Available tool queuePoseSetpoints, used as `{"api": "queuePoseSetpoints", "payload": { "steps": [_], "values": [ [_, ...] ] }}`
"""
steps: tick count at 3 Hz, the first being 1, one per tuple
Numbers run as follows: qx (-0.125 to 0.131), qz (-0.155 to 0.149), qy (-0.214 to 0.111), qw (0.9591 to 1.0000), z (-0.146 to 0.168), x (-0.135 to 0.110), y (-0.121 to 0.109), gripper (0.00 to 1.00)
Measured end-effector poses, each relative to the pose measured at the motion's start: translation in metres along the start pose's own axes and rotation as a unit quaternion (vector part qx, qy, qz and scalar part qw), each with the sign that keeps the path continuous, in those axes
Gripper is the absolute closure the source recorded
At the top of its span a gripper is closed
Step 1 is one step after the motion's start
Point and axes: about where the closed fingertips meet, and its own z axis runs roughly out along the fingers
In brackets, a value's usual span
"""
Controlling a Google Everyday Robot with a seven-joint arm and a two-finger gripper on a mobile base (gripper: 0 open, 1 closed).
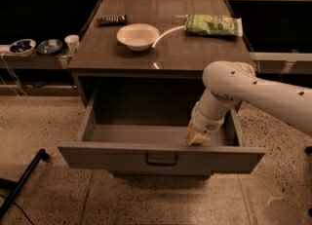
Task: Open top drawer
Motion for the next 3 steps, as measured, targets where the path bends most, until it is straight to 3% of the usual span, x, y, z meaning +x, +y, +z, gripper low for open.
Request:
{"api": "queuePoseSetpoints", "payload": {
  "steps": [1, 2, 3],
  "values": [
    [-0.003, -0.001, -0.007, 1.0, -0.006, -0.001, 0.009, 1.0],
    [0.003, -0.007, -0.034, 0.9994, -0.038, -0.002, 0.039, 1.0],
    [0.065, -0.012, -0.062, 0.9959, -0.099, 0.003, 0.039, 1.0]
  ]
}}
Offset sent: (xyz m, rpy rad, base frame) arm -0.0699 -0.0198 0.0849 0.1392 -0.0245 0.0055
